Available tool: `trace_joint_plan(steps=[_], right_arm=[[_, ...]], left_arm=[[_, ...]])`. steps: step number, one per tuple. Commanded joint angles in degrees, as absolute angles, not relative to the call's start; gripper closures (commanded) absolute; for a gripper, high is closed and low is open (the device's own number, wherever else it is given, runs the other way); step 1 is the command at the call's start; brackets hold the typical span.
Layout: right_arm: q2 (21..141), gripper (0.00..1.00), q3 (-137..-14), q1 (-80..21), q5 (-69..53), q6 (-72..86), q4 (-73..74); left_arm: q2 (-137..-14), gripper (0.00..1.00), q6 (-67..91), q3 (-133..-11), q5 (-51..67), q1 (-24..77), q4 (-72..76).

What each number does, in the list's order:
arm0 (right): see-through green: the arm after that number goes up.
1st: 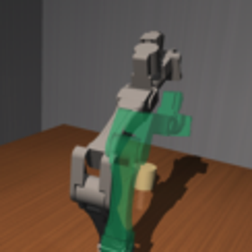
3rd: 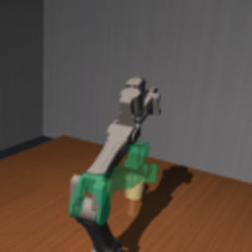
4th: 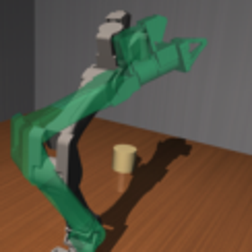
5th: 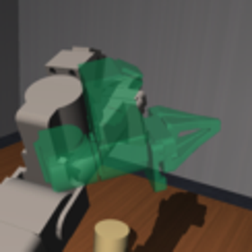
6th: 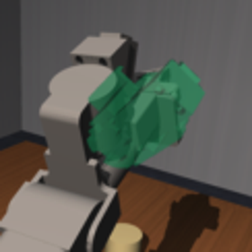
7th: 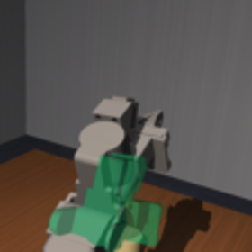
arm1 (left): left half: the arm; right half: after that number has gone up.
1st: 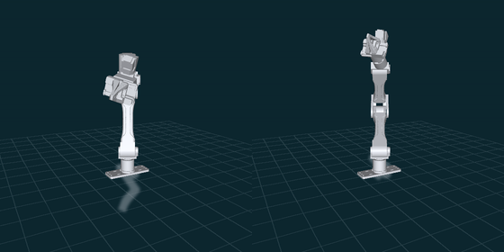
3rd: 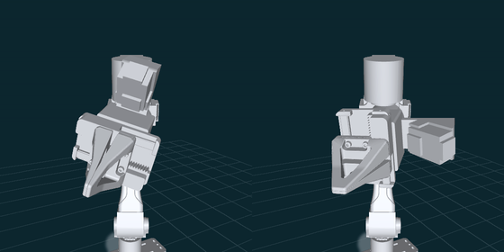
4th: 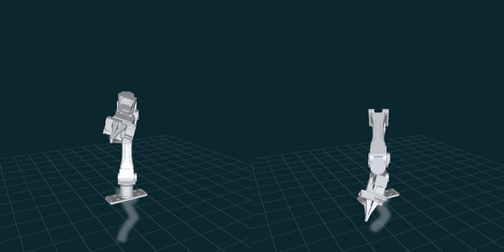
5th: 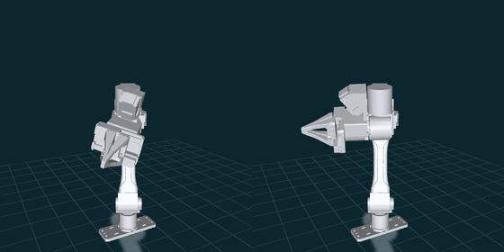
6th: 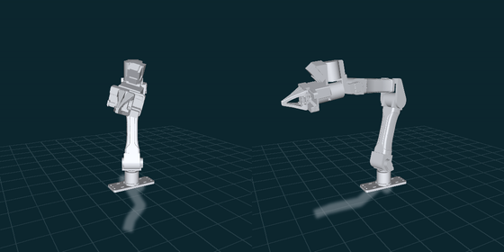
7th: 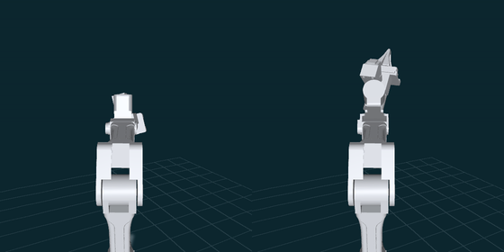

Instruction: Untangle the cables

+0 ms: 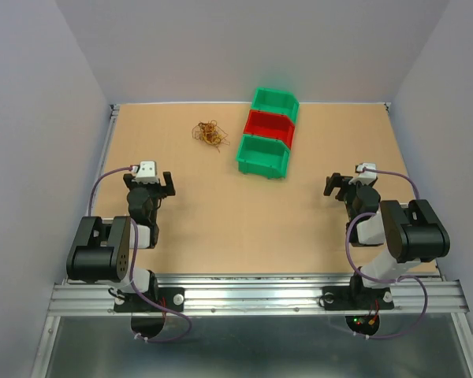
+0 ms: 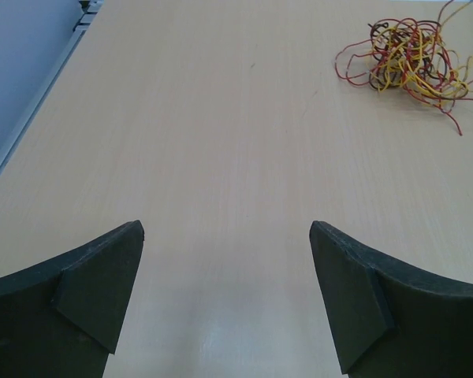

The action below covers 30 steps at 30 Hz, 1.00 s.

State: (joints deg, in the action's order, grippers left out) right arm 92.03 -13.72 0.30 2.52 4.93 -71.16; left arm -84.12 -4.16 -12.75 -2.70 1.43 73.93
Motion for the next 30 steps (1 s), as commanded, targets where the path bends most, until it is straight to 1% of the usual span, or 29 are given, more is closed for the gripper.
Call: trace_joint_plan(steps=[1,5,7,9,10,11,13,14,15,16,17,18,19,20,22,23,25,26,29,30], right_arm=[[91.9,0.0,-13.7,0.3,2.1,4.6,-74.4],[92.1,0.0,-14.1,0.2,2.1,4.6,-74.0],[92.0,0.0,-14.0,0.3,2.2,4.3,-73.9],[91.6,0.0,-13.8,0.2,1.8,4.0,-73.8],[90.5,0.0,-14.1,0.1,0.3,2.7,-73.2],[89.6,0.0,-14.2,0.1,0.4,2.3,-71.9],[86.7,0.0,-15.2,-1.8,1.1,1.5,-67.9],[85.1,0.0,-17.1,-2.3,2.1,1.8,-61.6],[81.4,0.0,-18.6,-2.5,2.7,2.2,-57.3],[80.1,0.0,-20.4,-2.5,3.2,5.3,-52.8],[78.5,0.0,-22.6,-2.5,6.3,9.3,-45.3],[77.2,0.0,-26.1,-2.5,7.5,13.1,-42.0],[76.6,0.0,-27.8,-2.5,7.1,16.8,-39.5],[76.0,0.0,-30.5,-2.5,2.3,20.4,-35.3],[75.8,0.0,-32.5,-2.5,-5.2,19.9,-31.9],[75.8,0.0,-32.3,-2.4,-8.8,21.1,-31.4],[76.0,0.0,-31.6,-2.4,-10.5,24.8,-32.1],[76.2,0.0,-31.6,-2.3,-11.3,25.1,-32.7],[76.5,0.0,-32.5,-2.3,-9.9,25.3,-31.0],[76.4,0.0,-32.4,-2.3,-9.7,25.0,-30.9]], left_arm=[[-83.0,0.01,-6.9,-12.1,2.5,1.7,91.4],[-82.7,0.01,-7.2,-12.3,3.5,1.7,91.1],[-80.0,0.01,-8.2,-13.7,5.9,1.7,85.4],[-73.5,0.01,-9.8,-22.0,8.7,1.7,64.9],[-71.1,0.01,-14.7,-26.6,15.2,1.7,55.6],[-71.2,0.01,-17.9,-35.7,18.9,1.7,40.1],[-74.4,0.01,-21.1,-43.5,26.7,1.7,29.4],[-75.9,0.01,-21.7,-49.8,27.8,1.7,22.1],[-77.5,0.01,-23.4,-52.6,28.9,1.6,18.5],[-79.2,0.01,-24.9,-54.7,30.1,1.6,16.5],[-82.5,0.01,-25.9,-56.0,31.5,1.6,16.2],[-84.1,0.01,-25.6,-58.1,31.6,1.6,17.2],[-85.6,0.01,-24.7,-58.7,31.2,1.4,18.9],[-89.0,0.01,-22.5,-60.7,29.5,1.3,21.4],[-92.9,0.01,-21.7,-64.2,27.8,1.2,21.4],[-97.7,0.01,-22.1,-69.2,27.4,1.2,18.5],[-103.3,0.01,-24.9,-76.0,29.0,1.0,12.2],[-108.8,0.01,-25.0,-82.5,30.9,0.7,6.8],[-116.0,0.01,-24.2,-90.0,34.4,0.4,0.7],[-116.9,0.01,-24.2,-90.7,34.9,0.4,0.4]])
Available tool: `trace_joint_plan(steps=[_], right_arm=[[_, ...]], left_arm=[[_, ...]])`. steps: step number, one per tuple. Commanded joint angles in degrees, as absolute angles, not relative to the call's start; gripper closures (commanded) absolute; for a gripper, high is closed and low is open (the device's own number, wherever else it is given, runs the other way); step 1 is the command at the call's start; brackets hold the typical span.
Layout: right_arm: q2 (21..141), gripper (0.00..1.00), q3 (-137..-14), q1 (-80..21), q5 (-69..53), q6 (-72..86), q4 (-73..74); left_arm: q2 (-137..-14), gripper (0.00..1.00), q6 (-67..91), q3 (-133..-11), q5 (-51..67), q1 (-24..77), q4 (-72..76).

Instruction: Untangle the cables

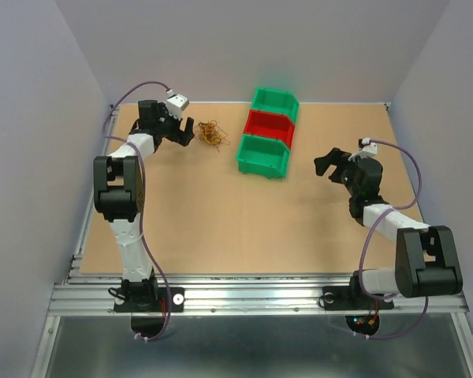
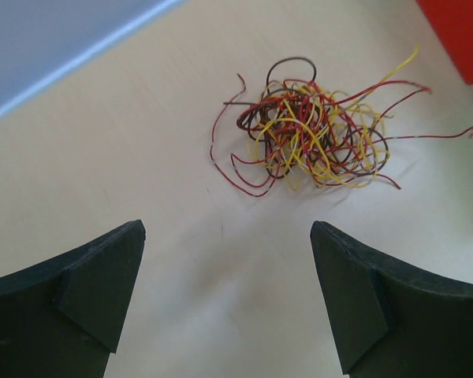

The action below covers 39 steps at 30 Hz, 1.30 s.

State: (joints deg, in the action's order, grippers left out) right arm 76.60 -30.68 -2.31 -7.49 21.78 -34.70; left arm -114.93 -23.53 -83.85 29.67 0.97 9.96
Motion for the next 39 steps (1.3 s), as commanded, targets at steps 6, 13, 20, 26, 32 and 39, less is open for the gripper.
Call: trace_joint_plan(steps=[6,13,20,26,32,39], right_arm=[[76.1,0.0,-32.0,-2.4,-8.4,24.4,-30.9],[79.6,0.0,-33.6,-2.5,-9.9,25.0,-31.0],[79.5,0.06,-33.3,-2.4,-12.0,25.2,-31.1],[78.9,0.16,-32.5,-2.5,-19.4,25.1,-33.6],[80.7,0.13,-35.1,-11.1,-22.2,20.2,-32.8],[82.9,0.14,-38.3,-24.0,-19.7,12.8,-32.3]], left_arm=[[-120.4,0.01,-24.1,-94.4,34.0,2.1,0.3],[-125.5,0.01,-22.8,-99.9,32.4,6.2,0.1],[-132.6,0.71,-18.8,-111.4,26.8,8.4,-7.6],[-116.7,1.0,-22.4,-92.4,29.8,9.2,-1.9],[-99.3,1.0,-26.2,-75.2,32.4,9.2,-1.8],[-77.1,1.0,-31.0,-58.9,39.7,9.2,-6.7]])
